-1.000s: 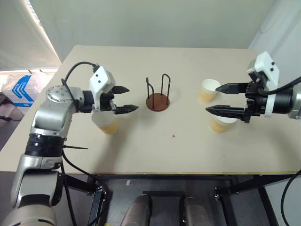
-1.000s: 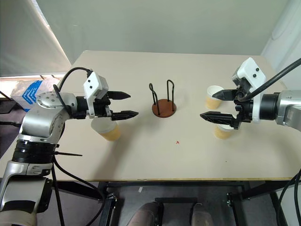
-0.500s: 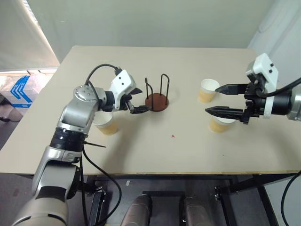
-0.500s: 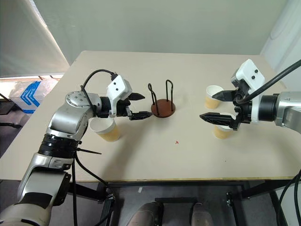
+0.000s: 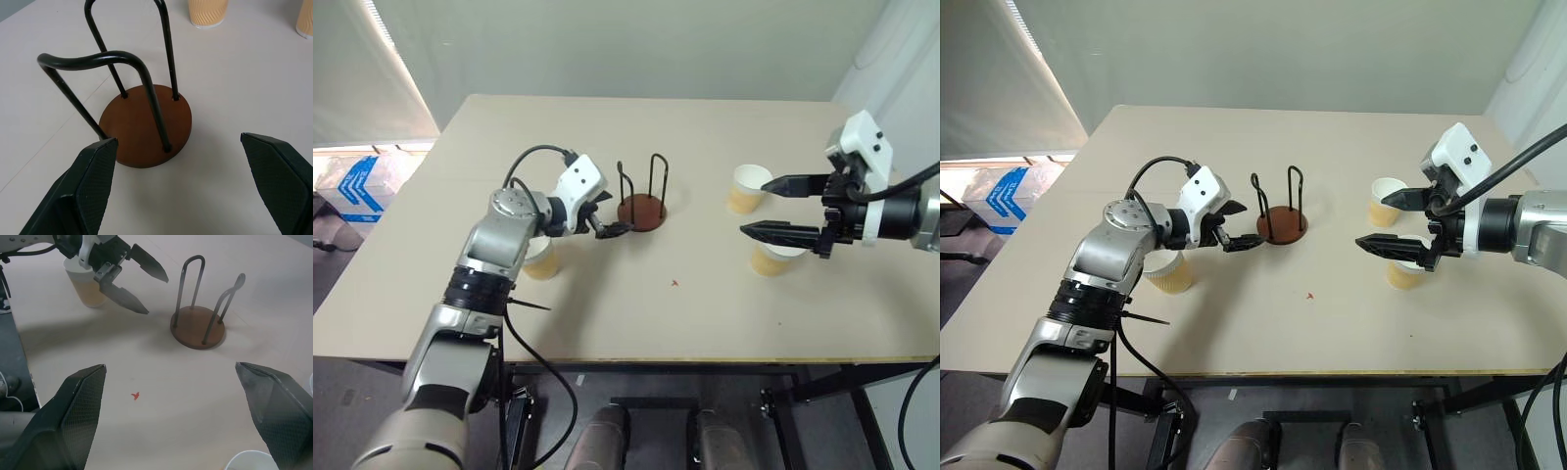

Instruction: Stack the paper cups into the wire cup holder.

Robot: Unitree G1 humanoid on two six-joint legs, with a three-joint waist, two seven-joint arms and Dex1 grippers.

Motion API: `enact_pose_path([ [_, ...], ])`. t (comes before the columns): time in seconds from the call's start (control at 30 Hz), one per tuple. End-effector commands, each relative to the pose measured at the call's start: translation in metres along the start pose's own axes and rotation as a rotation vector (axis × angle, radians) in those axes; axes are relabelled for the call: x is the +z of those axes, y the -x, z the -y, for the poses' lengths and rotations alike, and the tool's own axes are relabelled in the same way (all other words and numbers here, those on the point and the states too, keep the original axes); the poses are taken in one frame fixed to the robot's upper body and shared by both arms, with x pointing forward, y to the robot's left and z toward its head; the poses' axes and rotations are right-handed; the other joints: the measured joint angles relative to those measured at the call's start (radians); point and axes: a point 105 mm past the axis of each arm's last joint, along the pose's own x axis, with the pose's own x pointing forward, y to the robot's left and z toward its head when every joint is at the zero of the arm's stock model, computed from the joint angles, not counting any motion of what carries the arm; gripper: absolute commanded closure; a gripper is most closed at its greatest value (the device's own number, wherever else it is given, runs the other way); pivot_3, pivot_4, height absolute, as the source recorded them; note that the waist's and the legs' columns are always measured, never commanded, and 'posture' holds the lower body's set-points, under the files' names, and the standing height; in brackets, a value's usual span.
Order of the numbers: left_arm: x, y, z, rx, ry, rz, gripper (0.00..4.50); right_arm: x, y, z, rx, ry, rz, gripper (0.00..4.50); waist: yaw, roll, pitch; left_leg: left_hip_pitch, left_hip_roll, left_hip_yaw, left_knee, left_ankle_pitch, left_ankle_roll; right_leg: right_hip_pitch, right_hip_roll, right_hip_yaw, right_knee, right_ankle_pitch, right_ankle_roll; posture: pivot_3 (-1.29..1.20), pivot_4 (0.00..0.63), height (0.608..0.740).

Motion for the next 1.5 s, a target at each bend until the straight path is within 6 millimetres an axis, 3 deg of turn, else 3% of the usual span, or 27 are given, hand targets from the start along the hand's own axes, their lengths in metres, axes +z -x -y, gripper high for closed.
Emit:
enact_pose_path([
  [0.03,0.018,0.002,-0.009,0.041,-0.045,0.041,0.08,0.013,0.009,0.001,-0.029,0.042,0.040,0.03,0.000,0.000,0.000,0.000,0.000,0.000,0.000,0.000,0.000,0.000,0.000,0.000,0.000,0.000,0.000,0.00,0.150,0.740],
  [0.27,0.022,-0.008,-0.025,0.117,-0.037,0.055,0.08,0.014,0.007,0.001,-0.031,0.045,0.044,0.03,0.002,0.000,0.000,0.000,0.000,0.000,0.000,0.000,0.001,0.001,0.000,0.000,0.000,0.001,0.001,0.00,0.150,0.740],
  [0.53,0.031,-0.033,-0.010,0.064,-0.019,0.084,0.08,0.014,0.007,0.000,-0.035,0.045,0.045,0.03,0.004,0.000,0.000,0.000,0.000,0.001,0.001,0.001,0.001,0.001,0.000,0.000,-0.001,0.005,0.009,0.00,0.150,0.740],
  [0.87,0.037,-0.044,-0.019,0.110,0.004,0.103,0.08,0.012,0.009,-0.001,-0.045,0.037,0.049,0.03,0.004,0.000,0.000,0.000,0.000,0.002,0.001,0.001,0.001,0.001,0.000,0.000,-0.001,0.005,0.010,0.00,0.150,0.740],
  [1.0,0.038,-0.044,-0.019,0.105,0.021,0.119,0.98,0.012,0.009,-0.001,-0.049,0.034,0.049,0.00,0.004,0.000,0.000,0.000,0.000,0.002,0.001,0.001,0.001,0.001,0.000,0.000,-0.001,0.005,0.010,0.00,0.150,0.740],
  [1.3,0.045,-0.038,-0.005,-0.023,0.044,0.172,4.28,0.011,0.008,-0.005,-0.030,0.021,0.044,0.00,0.007,0.000,0.000,0.000,-0.001,0.002,0.001,0.001,0.001,0.001,0.000,0.000,-0.001,0.005,0.011,0.00,0.150,0.740],
  [1.33,0.045,-0.036,-0.002,-0.047,0.041,0.176,4.48,0.010,0.008,-0.005,-0.029,0.020,0.042,0.00,0.007,0.000,0.000,0.000,-0.001,0.002,0.001,0.001,0.001,0.001,0.000,0.000,-0.001,0.005,0.011,0.00,0.150,0.740],
  [1.5,0.050,-0.032,0.010,-0.130,-0.006,0.193,4.48,0.011,0.014,-0.006,-0.033,0.025,0.025,0.00,0.007,0.000,0.000,0.000,0.000,0.002,0.001,0.001,0.001,0.001,0.000,0.000,-0.001,0.004,0.011,0.00,0.150,0.740],
])
